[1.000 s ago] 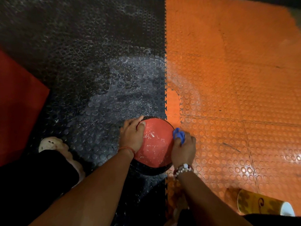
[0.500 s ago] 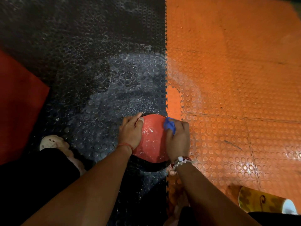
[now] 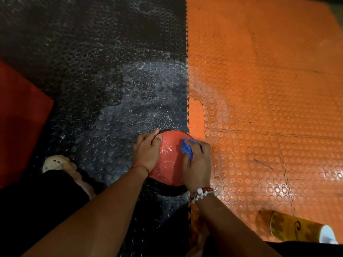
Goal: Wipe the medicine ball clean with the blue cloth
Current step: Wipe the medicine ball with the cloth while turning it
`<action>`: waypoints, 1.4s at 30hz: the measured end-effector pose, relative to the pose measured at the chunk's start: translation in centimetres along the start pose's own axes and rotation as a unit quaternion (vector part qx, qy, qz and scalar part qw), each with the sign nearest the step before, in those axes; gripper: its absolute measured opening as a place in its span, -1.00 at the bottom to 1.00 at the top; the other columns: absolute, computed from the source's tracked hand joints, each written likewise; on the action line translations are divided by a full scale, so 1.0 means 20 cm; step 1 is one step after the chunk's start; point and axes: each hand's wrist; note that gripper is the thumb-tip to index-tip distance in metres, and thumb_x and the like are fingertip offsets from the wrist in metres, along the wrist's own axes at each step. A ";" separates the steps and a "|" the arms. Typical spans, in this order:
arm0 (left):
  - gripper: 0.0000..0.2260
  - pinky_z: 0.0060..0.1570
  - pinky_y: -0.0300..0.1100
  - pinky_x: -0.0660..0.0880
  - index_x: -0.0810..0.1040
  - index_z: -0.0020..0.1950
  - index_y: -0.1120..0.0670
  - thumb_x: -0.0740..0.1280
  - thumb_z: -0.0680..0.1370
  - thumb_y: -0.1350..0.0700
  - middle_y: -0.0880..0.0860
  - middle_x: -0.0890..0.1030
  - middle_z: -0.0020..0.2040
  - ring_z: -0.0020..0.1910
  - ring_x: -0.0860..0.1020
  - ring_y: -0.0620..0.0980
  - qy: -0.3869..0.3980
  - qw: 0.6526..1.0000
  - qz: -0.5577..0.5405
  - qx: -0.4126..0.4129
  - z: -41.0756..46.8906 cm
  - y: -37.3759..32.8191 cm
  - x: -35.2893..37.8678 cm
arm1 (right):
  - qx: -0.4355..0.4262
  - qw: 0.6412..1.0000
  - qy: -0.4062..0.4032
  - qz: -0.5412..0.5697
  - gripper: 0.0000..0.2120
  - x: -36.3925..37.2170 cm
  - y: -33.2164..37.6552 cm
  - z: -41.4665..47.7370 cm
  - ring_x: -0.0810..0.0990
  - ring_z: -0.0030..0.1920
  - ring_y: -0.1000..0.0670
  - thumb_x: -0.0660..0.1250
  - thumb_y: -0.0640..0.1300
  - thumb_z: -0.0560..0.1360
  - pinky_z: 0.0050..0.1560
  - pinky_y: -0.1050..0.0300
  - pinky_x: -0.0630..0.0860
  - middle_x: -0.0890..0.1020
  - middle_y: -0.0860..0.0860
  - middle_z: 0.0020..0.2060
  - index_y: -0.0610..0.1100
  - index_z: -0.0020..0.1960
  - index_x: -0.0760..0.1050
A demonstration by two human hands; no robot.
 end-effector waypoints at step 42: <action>-0.59 0.39 0.03 0.28 0.38 0.41 -0.26 0.26 0.56 -0.20 -0.12 0.27 0.40 0.39 0.29 -0.05 -0.032 0.996 -0.073 0.040 0.02 0.03 -0.03 | 0.152 0.987 -0.019 0.041 -0.75 0.05 -0.14 0.19 0.47 -0.05 -0.12 0.22 -0.26 0.51 -0.17 0.31 0.20 0.47 -0.21 0.07 -0.25 0.17 0.50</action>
Point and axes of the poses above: each hand's wrist, its own z-axis towards the middle knuckle, its own x-axis out of the palm, y = z × x
